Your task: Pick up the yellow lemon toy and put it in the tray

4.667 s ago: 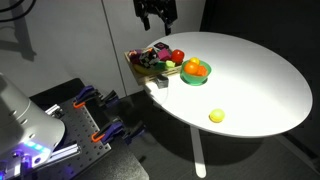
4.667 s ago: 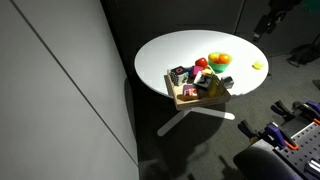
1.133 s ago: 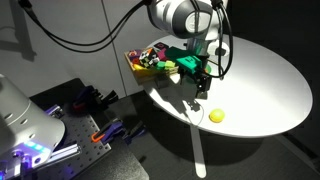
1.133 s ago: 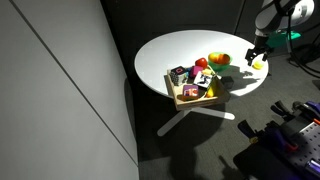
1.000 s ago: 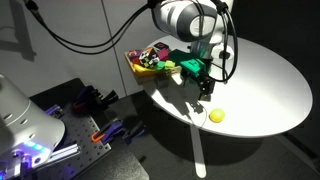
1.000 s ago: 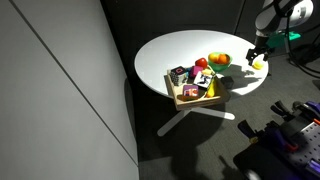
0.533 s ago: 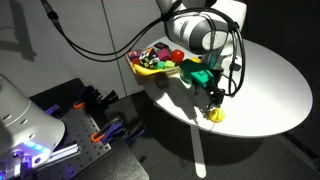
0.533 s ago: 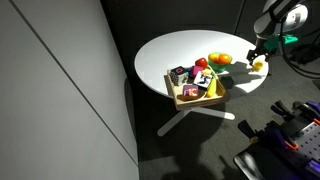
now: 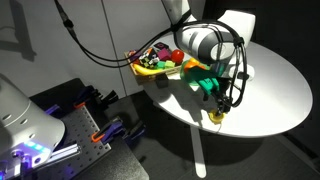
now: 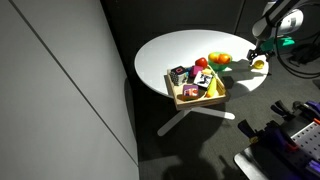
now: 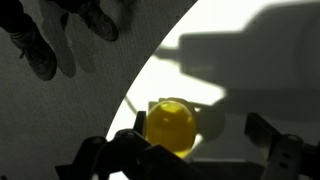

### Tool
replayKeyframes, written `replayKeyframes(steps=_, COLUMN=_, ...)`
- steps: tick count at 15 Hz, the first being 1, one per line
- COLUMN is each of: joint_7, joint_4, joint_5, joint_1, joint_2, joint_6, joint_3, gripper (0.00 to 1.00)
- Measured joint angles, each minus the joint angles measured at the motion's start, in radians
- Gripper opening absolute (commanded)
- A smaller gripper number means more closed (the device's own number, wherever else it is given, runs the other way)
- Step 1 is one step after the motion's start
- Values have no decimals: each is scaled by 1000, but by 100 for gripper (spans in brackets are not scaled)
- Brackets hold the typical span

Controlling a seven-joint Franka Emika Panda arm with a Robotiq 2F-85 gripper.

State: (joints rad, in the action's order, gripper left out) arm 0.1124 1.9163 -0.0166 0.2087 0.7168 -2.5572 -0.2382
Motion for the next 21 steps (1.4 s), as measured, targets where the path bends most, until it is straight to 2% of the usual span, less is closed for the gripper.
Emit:
replayKeyframes(steps=5, joint_7=31, joint_4=-51, joint_5=7, joint_1=2, joint_2=49, joint_6=-1, joint_3=-24, gripper=100)
replayKeyframes(steps=7, joint_7=42, joint_4=-68, joint_5=7, joint_1=3, joint_2=69, joint_6=-1, joint_3=-31, gripper=74)
replayKeyframes(steps=12, joint_7=47, joint_4=-96, joint_5=8, joint_1=5, joint_2=101, joint_6=-2, joint_3=-35, gripper=34)
replayKeyframes(steps=21, joint_7=10, joint_4=-124, joint_5=59, joint_1=49, joint_2=44, joint_6=27, joint_3=11, gripper=34)
